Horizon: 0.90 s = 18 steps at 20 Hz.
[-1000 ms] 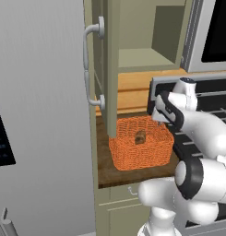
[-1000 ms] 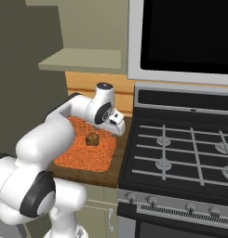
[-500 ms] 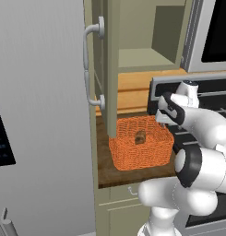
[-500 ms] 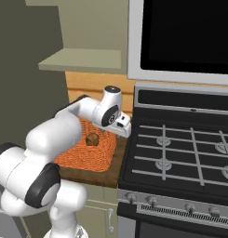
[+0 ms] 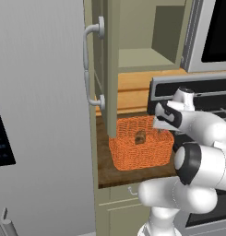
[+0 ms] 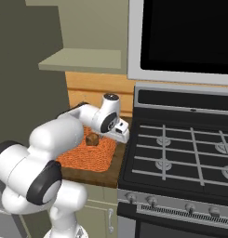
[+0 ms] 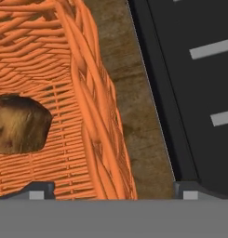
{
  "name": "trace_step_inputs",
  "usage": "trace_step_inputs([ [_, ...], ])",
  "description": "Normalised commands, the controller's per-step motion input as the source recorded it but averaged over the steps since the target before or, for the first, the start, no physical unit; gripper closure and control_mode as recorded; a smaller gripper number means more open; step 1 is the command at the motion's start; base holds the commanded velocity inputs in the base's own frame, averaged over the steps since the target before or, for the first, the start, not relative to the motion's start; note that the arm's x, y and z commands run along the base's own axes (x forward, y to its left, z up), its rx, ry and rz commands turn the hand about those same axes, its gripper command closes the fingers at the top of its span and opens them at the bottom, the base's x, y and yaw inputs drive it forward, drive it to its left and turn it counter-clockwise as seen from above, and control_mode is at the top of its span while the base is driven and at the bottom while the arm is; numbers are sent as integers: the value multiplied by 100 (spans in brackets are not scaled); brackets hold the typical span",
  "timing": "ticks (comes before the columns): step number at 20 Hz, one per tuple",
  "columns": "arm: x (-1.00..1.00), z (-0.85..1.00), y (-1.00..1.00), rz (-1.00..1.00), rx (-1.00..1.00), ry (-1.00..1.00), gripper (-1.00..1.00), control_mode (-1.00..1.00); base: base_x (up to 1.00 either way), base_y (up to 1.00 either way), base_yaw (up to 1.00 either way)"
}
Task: Open the cabinet, pick up the bread from the cabinet and place it in the basket. Then move the basket to the dining counter.
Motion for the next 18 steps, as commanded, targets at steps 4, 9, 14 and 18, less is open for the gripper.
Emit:
trace_step_inputs([
  [4, 1, -25, 9, 0, 0, 0, -100, -100, 0, 0, 0],
  [9, 1, -18, 0, 0, 0, 0, 100, -100, 0, 0, 0],
  [14, 0, 0, 0, 0, 0, 0, 100, -100, 0, 0, 0],
  [18, 0, 6, -1, 0, 0, 0, 100, -100, 0, 0, 0],
])
